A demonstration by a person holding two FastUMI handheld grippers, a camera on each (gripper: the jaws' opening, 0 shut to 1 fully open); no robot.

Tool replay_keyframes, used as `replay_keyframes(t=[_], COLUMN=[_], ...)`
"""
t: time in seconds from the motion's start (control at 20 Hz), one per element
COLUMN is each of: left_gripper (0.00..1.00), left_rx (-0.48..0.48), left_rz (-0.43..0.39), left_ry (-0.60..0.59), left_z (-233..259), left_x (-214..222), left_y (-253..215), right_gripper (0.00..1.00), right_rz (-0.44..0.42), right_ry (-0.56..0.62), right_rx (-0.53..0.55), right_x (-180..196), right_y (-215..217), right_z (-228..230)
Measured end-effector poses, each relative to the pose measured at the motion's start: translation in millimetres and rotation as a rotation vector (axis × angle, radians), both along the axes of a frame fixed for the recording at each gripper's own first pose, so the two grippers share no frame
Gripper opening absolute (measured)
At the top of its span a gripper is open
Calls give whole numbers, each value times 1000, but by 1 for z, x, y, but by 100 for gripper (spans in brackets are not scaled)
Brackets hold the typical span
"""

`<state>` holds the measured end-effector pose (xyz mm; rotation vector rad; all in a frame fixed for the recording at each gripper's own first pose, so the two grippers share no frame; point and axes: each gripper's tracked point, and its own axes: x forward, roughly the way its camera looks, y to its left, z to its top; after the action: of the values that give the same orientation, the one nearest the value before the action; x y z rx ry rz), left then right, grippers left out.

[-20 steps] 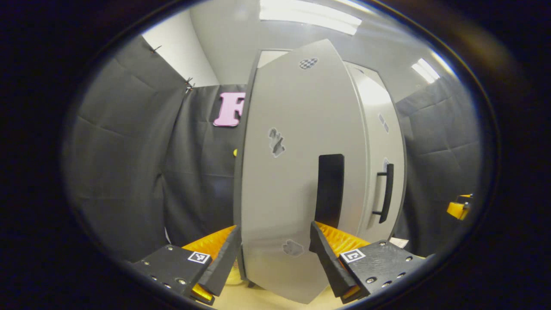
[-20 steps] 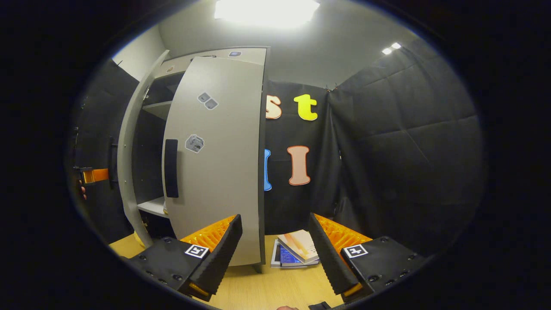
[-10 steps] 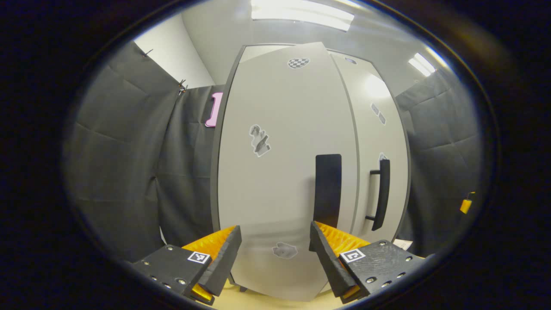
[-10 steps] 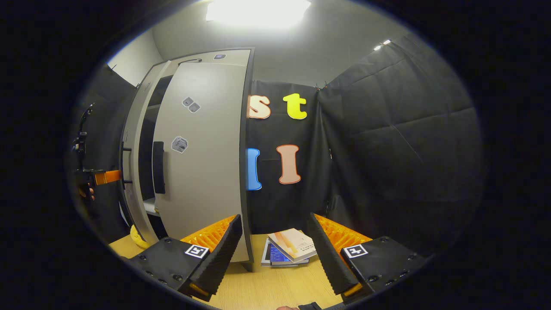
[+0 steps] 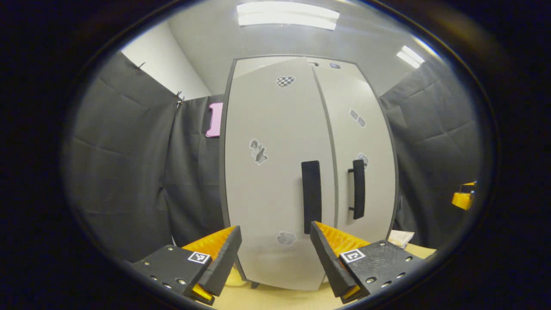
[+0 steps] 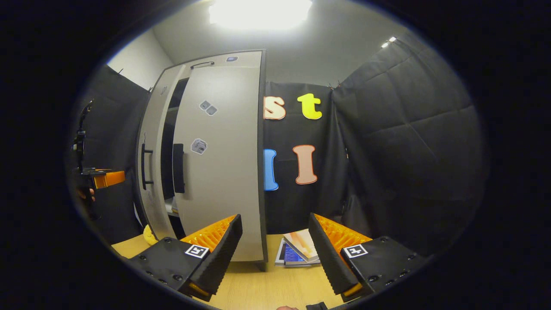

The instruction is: Grab one shoe with the right hand and put it into the shoe cabinet, grab the other shoe with the left hand and put it into the shoe cabinet; then close the right door with the right hand and the left door with the left hand.

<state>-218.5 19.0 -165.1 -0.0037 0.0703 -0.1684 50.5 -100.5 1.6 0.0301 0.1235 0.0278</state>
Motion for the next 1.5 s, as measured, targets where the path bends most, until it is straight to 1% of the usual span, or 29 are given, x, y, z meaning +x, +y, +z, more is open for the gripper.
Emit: replay_keyframes(t=[0.15, 0.25, 0.35, 0.5, 0.7, 0.75, 0.8, 0.9, 0.95, 1.1, 1.2, 1.5], left_gripper=[94, 94, 94, 94, 93, 93, 93, 93, 93, 94, 94, 94], left_rx=[4, 2, 9, 0, 8, 12, 14, 11, 1, -27, -34, -8], left_rz=[-11, -15, -12, -10, -8, -8, -8, 1, 4, 13, 16, 23], left_ry=[-8, -18, -28, -32, -10, -4, 3, 15, 25, 48, 51, 46], left_z=[10, 16, 21, 26, 13, 9, 5, -5, -10, -20, -23, -27], left_x=[-33, -54, -73, -94, -122, -127, -134, -141, -142, -145, -146, -145], left_y=[14, 27, 40, 57, 74, 77, 80, 87, 90, 97, 100, 111], right_gripper=[97, 96, 97, 96, 97, 96, 97, 97, 96, 96, 98, 96], right_rz=[23, 32, 44, 53, 61, 63, 64, 71, 70, 72, 70, 62], right_ry=[-7, -19, -29, -39, -39, -34, -29, -21, -22, -20, -20, -23], right_rx=[2, -6, -5, -14, -1, -5, -10, -18, -22, -27, -34, -26], right_x=[-15, -25, -38, -57, -78, -81, -85, -91, -93, -100, -102, -101], right_y=[21, 35, 50, 66, 86, 90, 93, 101, 103, 110, 112, 118], right_z=[6, 14, 20, 26, 27, 26, 25, 23, 24, 23, 23, 24])
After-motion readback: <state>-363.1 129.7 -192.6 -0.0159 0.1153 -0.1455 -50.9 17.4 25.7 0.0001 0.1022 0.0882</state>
